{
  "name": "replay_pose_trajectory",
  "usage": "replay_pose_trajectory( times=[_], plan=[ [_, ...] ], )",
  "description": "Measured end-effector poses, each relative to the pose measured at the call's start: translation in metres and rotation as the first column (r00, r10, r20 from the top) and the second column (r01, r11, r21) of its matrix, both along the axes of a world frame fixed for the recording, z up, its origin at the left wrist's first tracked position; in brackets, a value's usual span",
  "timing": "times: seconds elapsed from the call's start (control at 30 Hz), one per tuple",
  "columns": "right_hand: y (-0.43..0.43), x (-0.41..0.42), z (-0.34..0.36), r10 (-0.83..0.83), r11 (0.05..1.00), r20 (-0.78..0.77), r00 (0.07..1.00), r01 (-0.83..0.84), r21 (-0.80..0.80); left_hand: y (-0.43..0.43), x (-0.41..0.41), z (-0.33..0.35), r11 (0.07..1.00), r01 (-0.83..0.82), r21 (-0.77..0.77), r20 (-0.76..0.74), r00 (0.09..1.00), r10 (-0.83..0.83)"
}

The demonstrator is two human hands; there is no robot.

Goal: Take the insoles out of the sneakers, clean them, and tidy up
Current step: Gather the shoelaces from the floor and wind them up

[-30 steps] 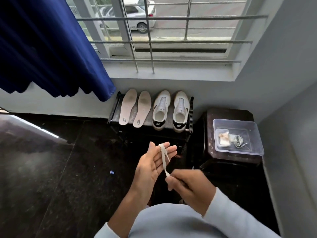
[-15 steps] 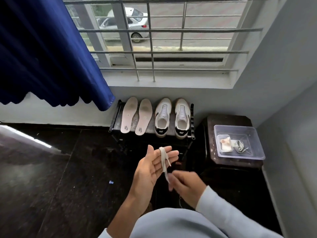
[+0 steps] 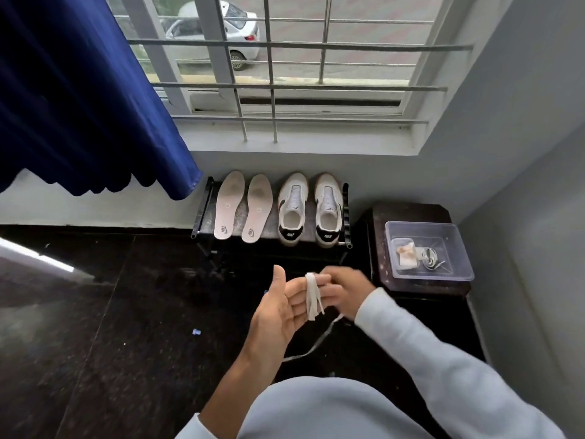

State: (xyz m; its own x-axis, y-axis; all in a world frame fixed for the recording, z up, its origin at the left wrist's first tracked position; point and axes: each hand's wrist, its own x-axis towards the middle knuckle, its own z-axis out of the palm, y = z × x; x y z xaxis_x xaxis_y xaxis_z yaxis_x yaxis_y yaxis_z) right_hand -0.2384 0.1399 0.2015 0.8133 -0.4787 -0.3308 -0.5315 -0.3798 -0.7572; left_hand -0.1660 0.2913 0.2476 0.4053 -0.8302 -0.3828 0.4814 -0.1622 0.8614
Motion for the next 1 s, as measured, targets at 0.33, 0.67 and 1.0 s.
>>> replay_pose_trajectory(
  times=[0.33, 0.67, 1.0],
  plan=[
    [0.034, -0.025, 0.062, 0.115, 0.993, 0.251, 0.961, -0.111, -0.030, 0.009, 0.006, -0.018, 0.996, 0.017, 0.087, 0.171, 0.985, -0.032],
    [0.029, -0.003, -0.001, 0.118, 0.992, -0.139, 0.983, -0.123, -0.028, 0.010, 0.008, -0.009, 0.999, -0.035, -0.032, 0.103, 0.994, 0.038],
    [0.014, -0.001, 0.064, 0.003, 0.995, 0.238, 0.971, -0.027, 0.096, 0.010, 0.014, -0.022, 0.988, 0.031, 0.148, 0.201, 0.978, -0.061]
  ],
)
